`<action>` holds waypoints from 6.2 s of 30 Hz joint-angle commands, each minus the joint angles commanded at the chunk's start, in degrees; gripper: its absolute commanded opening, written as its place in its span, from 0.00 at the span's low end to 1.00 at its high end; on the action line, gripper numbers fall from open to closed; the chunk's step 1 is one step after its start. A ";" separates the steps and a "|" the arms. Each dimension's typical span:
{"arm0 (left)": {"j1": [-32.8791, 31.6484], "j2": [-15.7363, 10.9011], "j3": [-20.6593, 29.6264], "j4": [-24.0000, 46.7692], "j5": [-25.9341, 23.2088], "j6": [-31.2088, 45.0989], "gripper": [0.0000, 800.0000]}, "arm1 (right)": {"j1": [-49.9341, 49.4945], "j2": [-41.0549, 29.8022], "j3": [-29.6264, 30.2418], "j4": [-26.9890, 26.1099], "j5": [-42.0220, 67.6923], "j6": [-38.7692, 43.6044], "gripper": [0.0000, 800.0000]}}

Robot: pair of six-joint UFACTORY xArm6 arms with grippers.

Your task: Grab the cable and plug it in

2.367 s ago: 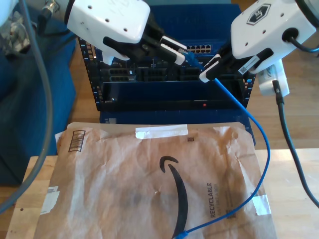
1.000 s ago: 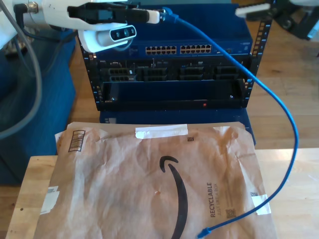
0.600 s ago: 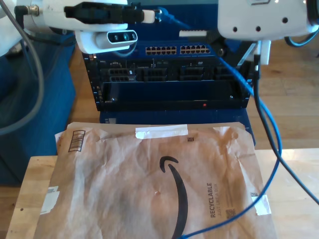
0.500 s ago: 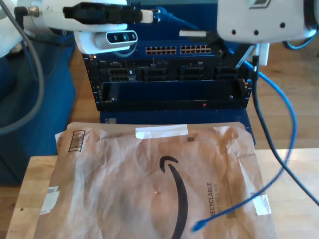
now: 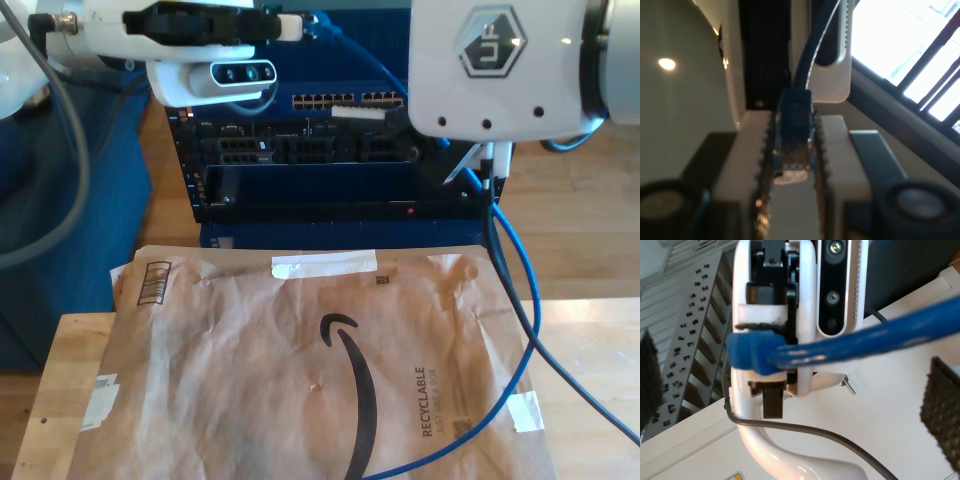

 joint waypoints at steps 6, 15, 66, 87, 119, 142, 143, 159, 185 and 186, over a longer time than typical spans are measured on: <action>-0.09 0.00 0.00 0.09 0.09 -0.09 0.01 | 0.79 0.09 -0.18 0.00 -1.85 0.09 0.75; -0.09 0.00 -0.09 0.09 0.35 -0.35 0.01 | 1.14 0.09 -0.18 0.09 -2.55 0.09 0.56; -0.26 -0.09 0.18 0.18 1.23 -0.35 0.13 | 2.46 0.44 0.44 0.35 -5.45 0.53 0.10; 8.35 -1.14 -1.32 24.44 -15.47 0.62 1.00 | -9.05 4.31 5.45 -0.35 -8.00 2.99 0.00; 43.25 -32.26 36.75 85.36 -15.74 47.65 1.00 | -12.22 13.89 25.41 -13.27 -48.26 2.73 0.00; 75.52 -34.81 58.29 98.55 -42.29 80.35 1.00 | -8.44 24.26 23.21 -12.66 -52.57 2.73 0.00; 75.60 -34.99 58.81 98.73 -42.99 81.05 1.00 | -8.44 24.35 23.12 -12.66 -52.57 2.73 0.00; 79.12 -38.24 64.09 98.73 -48.53 87.56 1.00 | -8.26 25.49 23.03 -12.66 -52.48 2.73 0.00; 84.22 -37.01 74.64 98.29 -67.69 101.36 1.00 | -7.82 28.75 24.09 -13.19 -52.31 2.64 0.00; 84.22 -37.01 74.64 98.29 -67.69 101.36 1.00 | -6.95 28.40 24.26 -13.01 -52.31 2.64 0.00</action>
